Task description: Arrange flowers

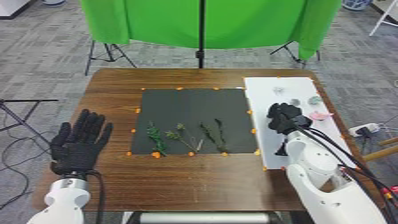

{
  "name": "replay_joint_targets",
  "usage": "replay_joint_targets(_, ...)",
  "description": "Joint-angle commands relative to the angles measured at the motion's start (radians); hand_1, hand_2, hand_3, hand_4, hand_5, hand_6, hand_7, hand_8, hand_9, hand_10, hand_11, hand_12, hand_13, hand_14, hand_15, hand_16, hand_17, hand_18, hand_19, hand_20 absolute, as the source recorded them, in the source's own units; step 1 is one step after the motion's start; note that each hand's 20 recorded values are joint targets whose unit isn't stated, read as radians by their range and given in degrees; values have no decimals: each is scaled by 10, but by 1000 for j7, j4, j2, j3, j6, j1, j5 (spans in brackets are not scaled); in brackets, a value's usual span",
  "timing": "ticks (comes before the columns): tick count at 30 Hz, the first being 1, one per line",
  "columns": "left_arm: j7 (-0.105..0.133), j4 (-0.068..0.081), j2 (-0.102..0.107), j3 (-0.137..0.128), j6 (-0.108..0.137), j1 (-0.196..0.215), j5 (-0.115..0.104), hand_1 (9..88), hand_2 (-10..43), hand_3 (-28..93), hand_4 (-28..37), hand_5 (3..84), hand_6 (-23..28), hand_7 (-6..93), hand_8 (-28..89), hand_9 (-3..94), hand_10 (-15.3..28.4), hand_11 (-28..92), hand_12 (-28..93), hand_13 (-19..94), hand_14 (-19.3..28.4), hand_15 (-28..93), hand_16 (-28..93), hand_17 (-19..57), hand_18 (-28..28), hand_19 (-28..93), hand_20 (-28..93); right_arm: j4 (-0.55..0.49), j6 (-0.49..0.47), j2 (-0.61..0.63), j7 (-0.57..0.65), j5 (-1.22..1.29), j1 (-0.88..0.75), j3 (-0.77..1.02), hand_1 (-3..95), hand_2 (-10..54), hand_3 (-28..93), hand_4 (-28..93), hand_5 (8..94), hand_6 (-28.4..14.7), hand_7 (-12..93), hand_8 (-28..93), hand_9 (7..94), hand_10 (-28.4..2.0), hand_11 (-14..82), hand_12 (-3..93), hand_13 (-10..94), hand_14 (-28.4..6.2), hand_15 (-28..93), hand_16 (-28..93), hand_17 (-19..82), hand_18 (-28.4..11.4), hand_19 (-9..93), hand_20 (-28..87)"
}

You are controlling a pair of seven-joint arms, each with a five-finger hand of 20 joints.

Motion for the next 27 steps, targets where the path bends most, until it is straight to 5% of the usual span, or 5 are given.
replay_joint_targets(1,6,5,-10,5,7,13,-6,288,181,799,-283,539,106,164,-100,461,167,277,126,344,167,435,-86,-73,140,396,143,43,120,0,14,26,-12,-14,675,-95,614,-283,666,-17,452,-24,779,-103,164,413,758,-37,366,414,401,-182,819,365)
replay_joint_targets(10,10,3,-11,5,8,18,-5,288,181,799,-283,539,106,164,-100,461,167,277,126,344,166,436,-85,-72,140,397,143,-80,206,33,26,80,1,-41,689,-95,689,-283,711,-12,482,9,827,-99,170,437,810,-37,315,457,423,-178,817,405)
replay_joint_targets(20,28,0,-10,-25,19,45,-1,288,181,800,-283,538,106,163,-99,461,167,277,126,344,167,438,-85,-72,140,397,143,-202,137,-20,-18,199,193,-238,674,-95,724,-283,710,-15,478,33,829,-103,168,449,809,-47,319,470,417,-181,822,427)
replay_joint_targets(24,55,11,2,-36,54,46,42,288,180,800,-283,537,106,164,-99,459,167,276,126,342,166,437,-86,-72,139,396,142,-164,111,-84,15,267,327,-377,670,-95,731,-283,707,-17,477,36,824,-107,169,451,801,-50,325,469,412,-183,822,430)
replay_joint_targets(27,66,13,6,-44,56,53,62,288,180,800,-283,536,106,163,-100,458,168,276,126,341,167,437,-86,-67,135,389,138,-144,81,-128,14,325,391,-458,666,-95,736,-283,708,-18,474,37,824,-110,168,446,800,-53,328,462,412,-186,821,429)
